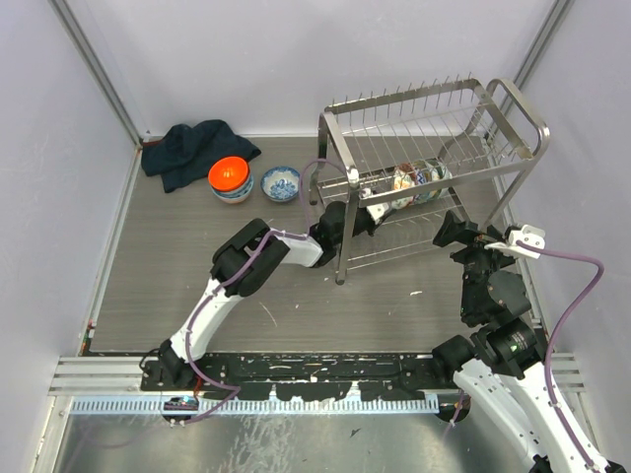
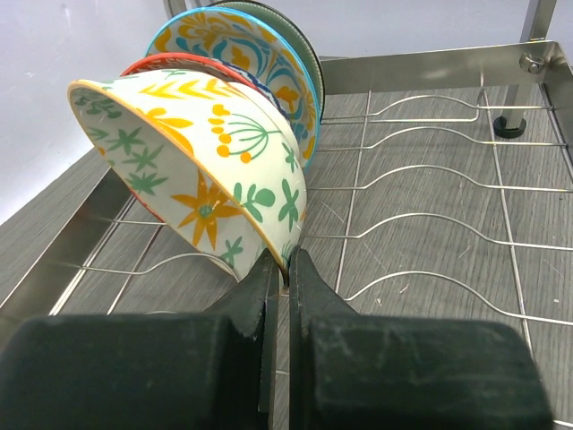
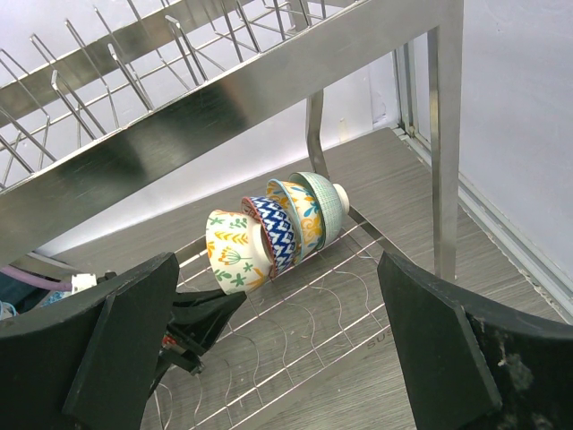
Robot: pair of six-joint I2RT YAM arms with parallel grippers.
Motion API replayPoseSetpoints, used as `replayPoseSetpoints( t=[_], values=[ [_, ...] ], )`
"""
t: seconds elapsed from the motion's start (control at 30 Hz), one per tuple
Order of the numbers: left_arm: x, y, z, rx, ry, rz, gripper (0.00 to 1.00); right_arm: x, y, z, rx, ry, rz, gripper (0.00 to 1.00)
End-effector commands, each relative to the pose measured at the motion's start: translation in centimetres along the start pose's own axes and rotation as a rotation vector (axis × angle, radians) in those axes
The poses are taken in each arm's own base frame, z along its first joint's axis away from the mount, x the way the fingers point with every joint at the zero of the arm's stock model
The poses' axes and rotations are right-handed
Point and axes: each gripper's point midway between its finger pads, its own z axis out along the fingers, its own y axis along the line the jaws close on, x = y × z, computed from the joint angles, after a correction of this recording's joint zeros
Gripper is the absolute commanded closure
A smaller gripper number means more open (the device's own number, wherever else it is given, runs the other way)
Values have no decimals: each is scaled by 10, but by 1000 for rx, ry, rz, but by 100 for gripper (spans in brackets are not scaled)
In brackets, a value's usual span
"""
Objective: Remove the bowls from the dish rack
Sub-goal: Pick up the bowl from the dish rack.
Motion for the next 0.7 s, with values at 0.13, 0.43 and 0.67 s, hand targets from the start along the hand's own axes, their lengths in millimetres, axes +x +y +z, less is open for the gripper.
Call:
replayPoseSetpoints(
  t=[0.13, 0.43, 0.67],
  values=[
    [-80, 31, -1, -102, -197, 78, 100, -19, 5, 0, -10, -47, 31, 0],
    [-90, 31, 8, -98, -241, 46, 100, -19, 6, 1, -11, -46, 28, 0],
    [-100, 33, 13, -106, -276, 34, 100, -18, 6, 2, -10, -45, 25, 0]
  ],
)
